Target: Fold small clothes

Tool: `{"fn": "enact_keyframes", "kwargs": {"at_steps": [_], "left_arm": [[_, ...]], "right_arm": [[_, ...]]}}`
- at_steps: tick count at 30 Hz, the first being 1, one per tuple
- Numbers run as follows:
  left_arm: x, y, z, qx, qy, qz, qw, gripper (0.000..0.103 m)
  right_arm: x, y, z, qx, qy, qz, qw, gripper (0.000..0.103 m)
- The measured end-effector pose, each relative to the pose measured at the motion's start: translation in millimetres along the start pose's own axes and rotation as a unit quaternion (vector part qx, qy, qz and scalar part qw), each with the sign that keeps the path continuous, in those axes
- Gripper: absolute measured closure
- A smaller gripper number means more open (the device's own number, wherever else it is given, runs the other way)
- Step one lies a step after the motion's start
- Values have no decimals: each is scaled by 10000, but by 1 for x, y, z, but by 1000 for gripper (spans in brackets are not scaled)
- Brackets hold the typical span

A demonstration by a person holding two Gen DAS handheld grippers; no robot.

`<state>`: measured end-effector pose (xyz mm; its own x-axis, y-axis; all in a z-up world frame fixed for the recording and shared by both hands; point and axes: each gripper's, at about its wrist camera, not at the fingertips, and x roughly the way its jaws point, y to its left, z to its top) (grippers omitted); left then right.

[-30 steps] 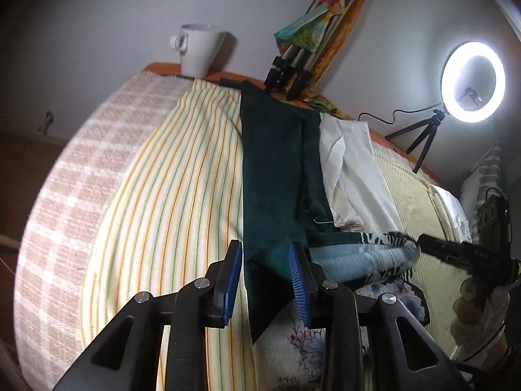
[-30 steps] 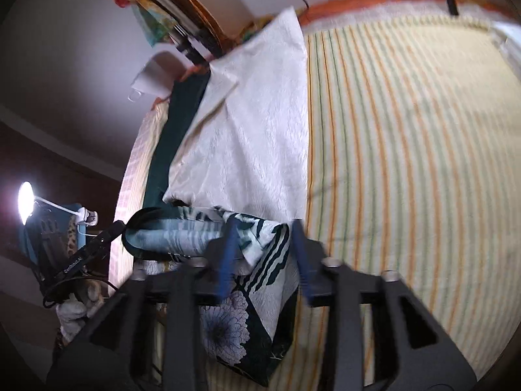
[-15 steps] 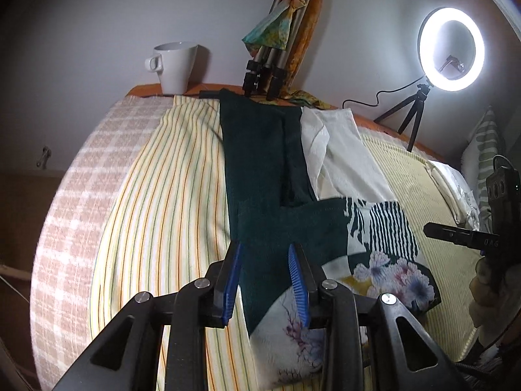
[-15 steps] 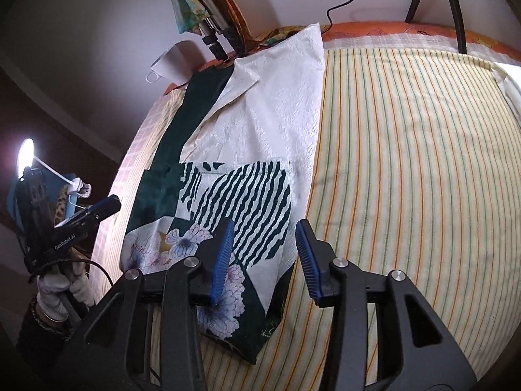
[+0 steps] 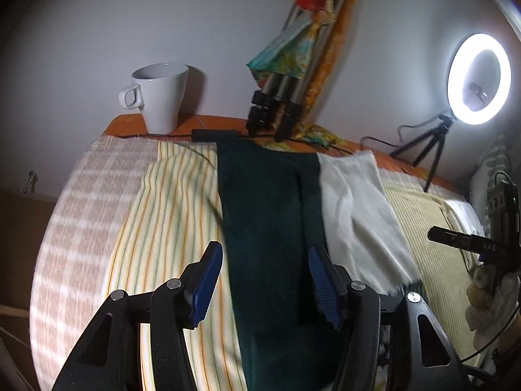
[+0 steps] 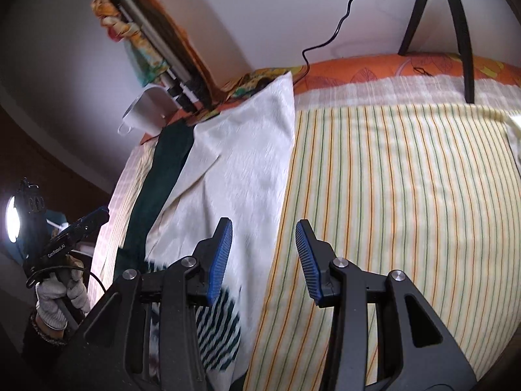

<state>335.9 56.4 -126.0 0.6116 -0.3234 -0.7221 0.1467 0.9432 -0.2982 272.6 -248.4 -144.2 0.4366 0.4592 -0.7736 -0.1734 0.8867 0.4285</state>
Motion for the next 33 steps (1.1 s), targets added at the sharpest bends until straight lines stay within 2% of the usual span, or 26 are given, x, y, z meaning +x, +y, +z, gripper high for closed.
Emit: {"fn": "enact_keyframes", "kwargs": {"at_steps": [6, 14, 19, 25, 28, 30, 31, 32, 33], "left_arm": [[51, 27, 37, -355, 133, -56, 9993, 44], [106, 36, 57, -421, 259, -107, 9987, 43], [118, 32, 72, -328, 109, -121, 9993, 42], [132, 28, 87, -234, 63, -132, 9996, 47], [136, 29, 90, -226, 31, -112, 9997, 58], [137, 33, 90, -282, 20, -114, 9995, 73], [137, 35, 90, -342, 14, -130, 9993, 77], [138, 36, 91, -391, 5, -181, 9991, 87], [137, 38, 91, -417, -9, -224, 9989, 99]], "right_arm": [[32, -19, 39, 226, 99, 264, 9993, 60], [74, -32, 70, 264, 173, 280, 9991, 60], [86, -34, 91, 261, 65, 303, 9992, 60], [104, -25, 111, 212, -20, 212, 9995, 60], [112, -22, 116, 177, -61, 181, 9997, 60], [116, -18, 118, 124, -79, 190, 9997, 60], [115, -17, 119, 90, -103, 175, 9998, 68], [115, -15, 119, 28, -108, 195, 9997, 84], [115, -13, 118, -19, -83, 217, 9997, 90]]}}
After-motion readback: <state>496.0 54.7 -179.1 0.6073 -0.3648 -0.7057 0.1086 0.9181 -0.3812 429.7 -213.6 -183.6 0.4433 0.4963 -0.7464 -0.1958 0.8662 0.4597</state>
